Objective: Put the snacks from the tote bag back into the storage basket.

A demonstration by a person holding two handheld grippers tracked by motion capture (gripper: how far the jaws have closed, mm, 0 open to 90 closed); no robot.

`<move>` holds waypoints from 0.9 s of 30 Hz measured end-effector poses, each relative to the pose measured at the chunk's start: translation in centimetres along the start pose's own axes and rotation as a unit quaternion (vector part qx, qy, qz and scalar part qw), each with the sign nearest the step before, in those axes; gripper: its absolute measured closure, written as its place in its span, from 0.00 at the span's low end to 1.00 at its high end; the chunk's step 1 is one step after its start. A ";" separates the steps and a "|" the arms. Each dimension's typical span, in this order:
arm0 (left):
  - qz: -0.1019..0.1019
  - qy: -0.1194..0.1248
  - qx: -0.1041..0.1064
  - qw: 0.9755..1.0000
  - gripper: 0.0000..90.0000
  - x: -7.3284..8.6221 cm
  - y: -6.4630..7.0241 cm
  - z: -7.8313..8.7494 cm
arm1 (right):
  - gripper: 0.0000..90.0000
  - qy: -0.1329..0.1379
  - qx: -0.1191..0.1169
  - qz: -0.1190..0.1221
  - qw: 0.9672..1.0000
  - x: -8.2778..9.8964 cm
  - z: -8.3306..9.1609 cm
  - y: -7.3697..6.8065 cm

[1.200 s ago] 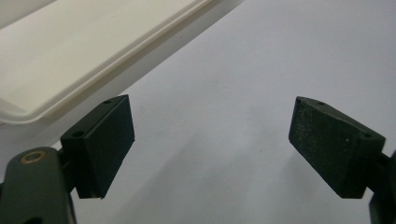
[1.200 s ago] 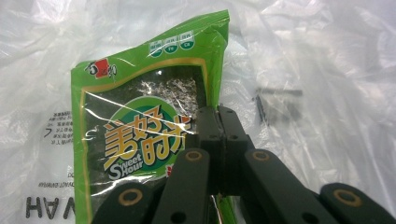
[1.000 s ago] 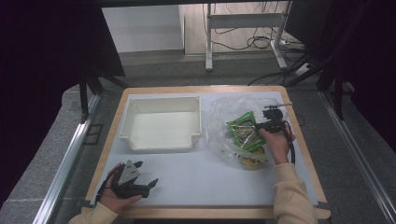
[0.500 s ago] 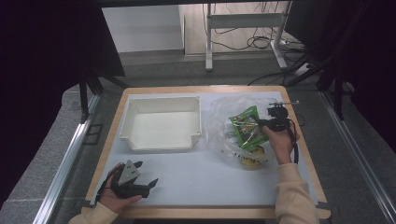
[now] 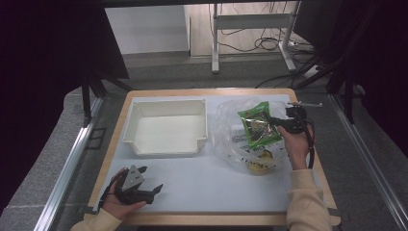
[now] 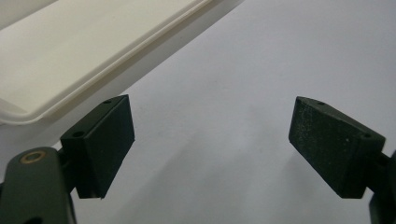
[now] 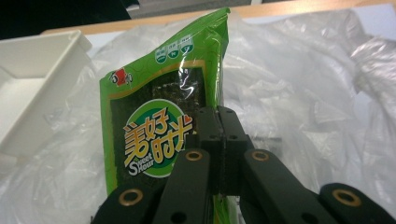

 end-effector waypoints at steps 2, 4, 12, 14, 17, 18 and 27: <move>0.000 -0.001 0.001 1.000 0.16 0.0 0.0 0.0 | 1.00 0.001 -0.002 -0.002 1.000 -0.1 0.2 -0.1; 0.000 -0.001 0.001 1.000 0.16 0.0 0.0 0.0 | 1.00 0.008 -0.008 -0.004 1.000 -0.3 0.3 -0.1; 0.000 -0.002 0.001 1.000 0.16 0.0 0.0 0.0 | 1.00 0.021 -0.025 -0.008 0.999 -0.8 0.9 -0.7; 0.000 -0.001 0.001 1.000 0.16 0.0 0.0 0.0 | 1.00 0.025 -0.030 -0.009 0.999 -1.0 1.2 -0.9; 0.000 -0.001 0.001 1.000 0.16 0.0 0.0 0.0 | 1.00 0.032 -0.034 -0.009 0.999 -1.2 1.5 -1.2; 0.000 -0.001 0.001 1.000 0.16 0.0 0.0 0.0 | 1.00 0.033 -0.035 -0.006 0.999 -1.3 1.6 -1.3; -0.001 -0.003 0.001 1.000 0.16 0.0 0.1 -0.1 | 1.00 0.044 -0.048 -0.001 0.998 -1.8 2.3 -2.4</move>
Point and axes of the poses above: each handheld gripper's, and its own axes: z roughly backward along the jaws, x roughly out of its underside, y roughly to its right, the point moved 9 cm from there along -z, roughly forward along the jaws, and after that the axes turned 5 degrees about y, right-handed, at the moved point
